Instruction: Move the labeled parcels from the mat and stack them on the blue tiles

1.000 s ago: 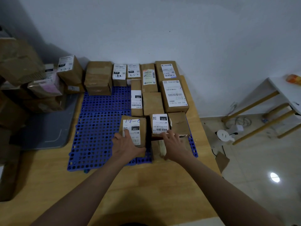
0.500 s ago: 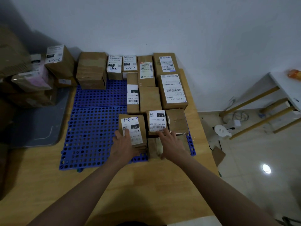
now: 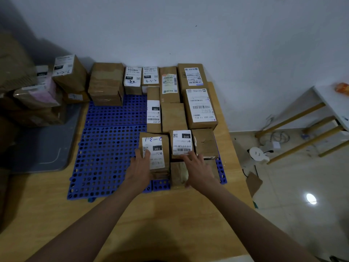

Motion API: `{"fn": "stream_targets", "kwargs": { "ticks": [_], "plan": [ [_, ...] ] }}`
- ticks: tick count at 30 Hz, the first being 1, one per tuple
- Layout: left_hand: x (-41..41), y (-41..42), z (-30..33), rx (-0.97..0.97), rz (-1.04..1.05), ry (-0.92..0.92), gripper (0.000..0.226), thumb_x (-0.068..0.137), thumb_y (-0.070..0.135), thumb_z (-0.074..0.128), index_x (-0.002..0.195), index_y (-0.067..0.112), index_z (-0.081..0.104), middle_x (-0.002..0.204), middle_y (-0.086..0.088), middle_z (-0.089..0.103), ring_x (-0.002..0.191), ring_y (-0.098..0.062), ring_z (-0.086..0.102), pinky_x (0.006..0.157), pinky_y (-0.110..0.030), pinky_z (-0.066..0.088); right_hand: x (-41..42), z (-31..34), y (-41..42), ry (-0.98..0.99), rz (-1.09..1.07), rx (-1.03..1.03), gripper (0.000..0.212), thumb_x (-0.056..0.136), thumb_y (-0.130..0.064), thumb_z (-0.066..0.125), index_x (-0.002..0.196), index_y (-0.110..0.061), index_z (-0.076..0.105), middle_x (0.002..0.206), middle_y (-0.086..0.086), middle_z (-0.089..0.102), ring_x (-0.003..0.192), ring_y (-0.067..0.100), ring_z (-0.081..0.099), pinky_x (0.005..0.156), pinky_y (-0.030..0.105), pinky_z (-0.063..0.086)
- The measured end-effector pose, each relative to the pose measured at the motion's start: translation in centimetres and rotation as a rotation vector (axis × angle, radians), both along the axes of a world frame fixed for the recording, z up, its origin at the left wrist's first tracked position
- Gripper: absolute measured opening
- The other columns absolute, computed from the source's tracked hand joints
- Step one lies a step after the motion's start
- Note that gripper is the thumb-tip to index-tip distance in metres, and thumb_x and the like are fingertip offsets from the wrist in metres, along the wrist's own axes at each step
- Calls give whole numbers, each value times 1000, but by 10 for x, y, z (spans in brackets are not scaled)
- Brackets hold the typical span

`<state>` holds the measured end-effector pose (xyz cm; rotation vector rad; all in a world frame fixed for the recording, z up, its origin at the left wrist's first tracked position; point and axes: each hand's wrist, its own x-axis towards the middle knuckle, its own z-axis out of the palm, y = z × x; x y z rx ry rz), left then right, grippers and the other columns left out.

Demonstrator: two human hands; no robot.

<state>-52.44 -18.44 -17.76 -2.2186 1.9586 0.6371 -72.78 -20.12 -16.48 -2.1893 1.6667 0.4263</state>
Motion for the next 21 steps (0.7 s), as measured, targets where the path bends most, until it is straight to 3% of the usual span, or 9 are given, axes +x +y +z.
{"fn": "stream_targets", "kwargs": {
  "ticks": [7, 15, 21],
  "plan": [
    [3, 2, 4, 19, -21, 22, 92, 84, 23, 74, 151, 15, 12, 154, -20, 3, 128, -37, 38, 96, -40, 47, 0, 0, 3, 21, 26, -29, 102, 68, -28, 87, 148, -24, 22, 152, 6, 23, 140, 33, 23, 95, 44, 52],
    [12, 7, 15, 92, -14, 101, 103, 82, 36, 74, 155, 16, 5, 159, -18, -7, 135, -38, 33, 106, -45, 40, 0, 9, 6, 19, 32, 20, 109, 67, -30, 88, 151, -21, 19, 154, 7, 22, 143, 33, 20, 102, 46, 47],
    [24, 12, 24, 120, -34, 113, 100, 78, 47, 75, 153, 20, 15, 157, -18, 4, 130, -39, 41, 99, -45, 45, 0, 21, 3, 20, 35, 48, 101, 68, -31, 87, 148, -18, 26, 150, 8, 28, 139, 33, 26, 102, 48, 45]
  ]
}}
